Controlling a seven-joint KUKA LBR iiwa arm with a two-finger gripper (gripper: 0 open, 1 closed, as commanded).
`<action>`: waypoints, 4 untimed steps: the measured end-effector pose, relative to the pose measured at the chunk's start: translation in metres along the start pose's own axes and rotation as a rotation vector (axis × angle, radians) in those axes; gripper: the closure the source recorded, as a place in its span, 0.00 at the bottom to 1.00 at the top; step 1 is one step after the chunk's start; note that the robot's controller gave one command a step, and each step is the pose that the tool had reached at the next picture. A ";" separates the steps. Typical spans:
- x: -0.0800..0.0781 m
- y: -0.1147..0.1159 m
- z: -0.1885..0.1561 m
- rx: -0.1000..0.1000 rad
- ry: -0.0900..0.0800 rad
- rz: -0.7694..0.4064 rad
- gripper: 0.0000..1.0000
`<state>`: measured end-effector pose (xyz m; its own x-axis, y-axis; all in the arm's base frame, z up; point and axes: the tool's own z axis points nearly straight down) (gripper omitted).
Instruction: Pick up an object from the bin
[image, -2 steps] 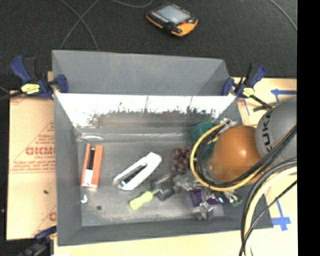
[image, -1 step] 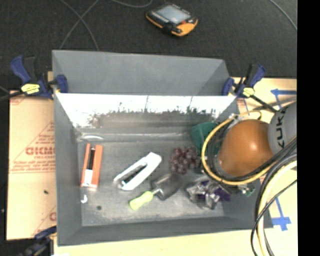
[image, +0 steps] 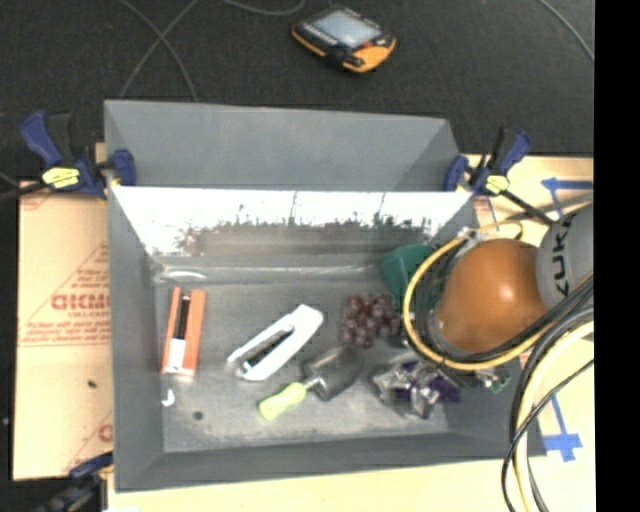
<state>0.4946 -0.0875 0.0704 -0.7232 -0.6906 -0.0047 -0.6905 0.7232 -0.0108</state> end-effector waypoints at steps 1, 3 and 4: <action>0.001 0.001 -0.031 -0.005 0.003 0.003 1.00; 0.000 -0.001 -0.078 -0.001 -0.001 0.006 1.00; 0.000 -0.001 -0.086 -0.001 -0.001 0.009 1.00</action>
Offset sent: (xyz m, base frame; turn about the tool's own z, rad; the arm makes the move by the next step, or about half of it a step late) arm -0.0025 0.0009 0.0692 0.0007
